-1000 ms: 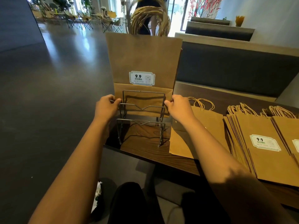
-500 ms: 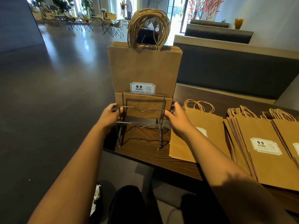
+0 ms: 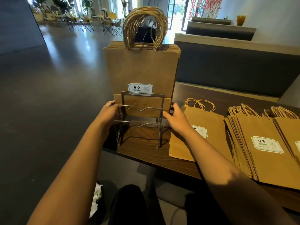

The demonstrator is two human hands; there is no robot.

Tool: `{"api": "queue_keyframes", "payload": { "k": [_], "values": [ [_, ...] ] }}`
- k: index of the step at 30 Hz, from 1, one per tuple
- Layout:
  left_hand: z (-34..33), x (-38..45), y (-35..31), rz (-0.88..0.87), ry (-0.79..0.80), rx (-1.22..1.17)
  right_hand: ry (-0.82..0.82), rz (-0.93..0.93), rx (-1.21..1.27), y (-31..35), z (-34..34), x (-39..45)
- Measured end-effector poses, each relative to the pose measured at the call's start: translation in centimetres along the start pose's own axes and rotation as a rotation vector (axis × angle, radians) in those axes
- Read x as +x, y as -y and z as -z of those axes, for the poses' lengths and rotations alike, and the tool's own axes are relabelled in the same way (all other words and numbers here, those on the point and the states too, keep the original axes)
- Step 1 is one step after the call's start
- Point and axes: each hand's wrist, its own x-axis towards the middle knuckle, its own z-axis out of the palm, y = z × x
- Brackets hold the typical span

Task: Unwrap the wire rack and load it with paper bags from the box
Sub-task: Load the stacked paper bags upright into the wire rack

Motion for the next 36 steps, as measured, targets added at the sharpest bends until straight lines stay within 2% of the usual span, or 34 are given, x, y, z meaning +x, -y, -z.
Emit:
{"api": "queue_keyframes", "payload": {
  "k": [4, 7, 11, 15, 17, 19, 21, 23, 26, 30, 33, 36],
  "values": [
    [0.0, -0.9, -2.7, -0.038, -0.036, 0.214, -0.039, 0.002, -0.017, 0.6, 1.2, -0.7],
    [-0.8, -2.3, -4.5, -0.134, -0.172, 0.516, -0.109, -0.010, -0.016, 0.8, 2.7, -1.4],
    [-2.3, -4.6, -5.2, -0.168, -0.408, 0.698, -0.184, -0.025, -0.102, 0.2, 5.3, -2.7],
    [-5.5, -7.8, -5.4, -0.395, -0.560, 0.820, -0.216, -0.184, -0.211, -1.2, 8.3, -4.6],
    [-7.7, -9.2, -5.1, -0.525, -0.584, 0.839, -0.215, -0.301, -0.280, -2.4, 9.8, -5.6],
    [-10.2, -10.4, -4.8, -0.654, -0.482, 0.793, -0.196, -0.392, -0.331, -4.4, 11.1, -5.7],
    [-13.0, -11.3, -3.9, -0.745, -0.267, 0.748, -0.180, -0.449, -0.391, -5.5, 12.0, -6.1],
    [-15.6, -12.0, -2.8, -0.741, -0.059, 0.816, -0.139, -0.484, -0.454, -5.6, 12.6, -7.4],
    [-18.5, -12.6, -1.3, -0.719, 0.018, 1.075, -0.041, -0.487, -0.564, -5.6, 13.2, -8.9],
    [-21.1, -13.5, -1.2, -0.714, 0.101, 1.084, -0.018, -0.488, -0.663, -5.8, 13.7, -9.3],
    [-22.0, -13.1, -0.1, -0.478, 0.230, 1.033, -0.041, -0.499, -0.730, -5.8, 13.5, -9.5],
    [-21.2, -11.3, 2.9, -0.166, 0.247, 1.135, -0.046, -0.548, -0.684, -5.5, 13.2, -9.5]
  ]
}}
